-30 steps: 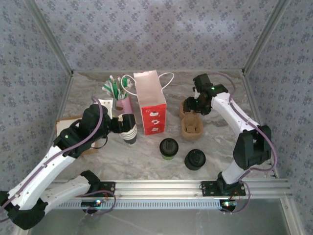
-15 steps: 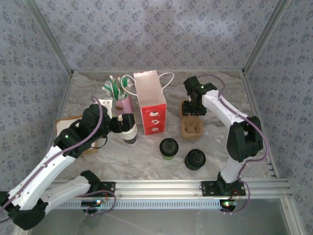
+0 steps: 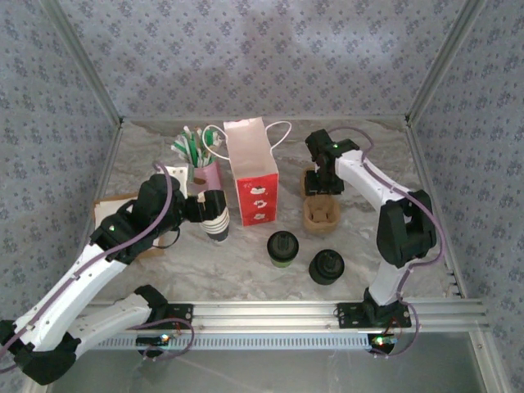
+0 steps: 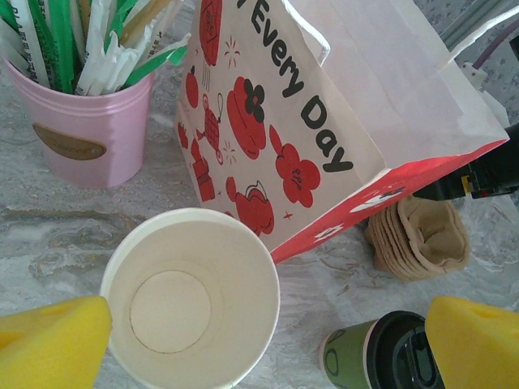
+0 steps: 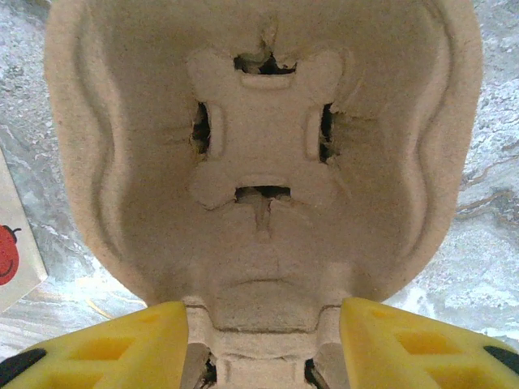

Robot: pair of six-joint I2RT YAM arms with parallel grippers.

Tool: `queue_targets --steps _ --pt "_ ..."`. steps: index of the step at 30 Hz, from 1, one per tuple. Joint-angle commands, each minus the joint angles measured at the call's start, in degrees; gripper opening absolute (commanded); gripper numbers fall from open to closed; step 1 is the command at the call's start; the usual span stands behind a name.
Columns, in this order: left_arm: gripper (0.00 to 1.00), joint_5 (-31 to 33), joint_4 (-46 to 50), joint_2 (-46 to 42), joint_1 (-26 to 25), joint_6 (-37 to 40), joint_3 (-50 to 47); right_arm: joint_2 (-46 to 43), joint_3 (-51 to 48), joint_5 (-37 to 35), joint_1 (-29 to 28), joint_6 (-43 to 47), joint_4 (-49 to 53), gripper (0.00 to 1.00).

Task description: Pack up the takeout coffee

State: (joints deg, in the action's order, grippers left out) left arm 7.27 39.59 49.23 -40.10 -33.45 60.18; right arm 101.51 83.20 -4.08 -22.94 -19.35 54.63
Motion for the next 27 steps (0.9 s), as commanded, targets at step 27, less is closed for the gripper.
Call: queue_targets --steps 27 --pt "0.99 -0.1 -1.7 0.3 0.7 0.2 -0.8 -0.2 1.0 1.3 -0.4 1.1 1.6 0.32"
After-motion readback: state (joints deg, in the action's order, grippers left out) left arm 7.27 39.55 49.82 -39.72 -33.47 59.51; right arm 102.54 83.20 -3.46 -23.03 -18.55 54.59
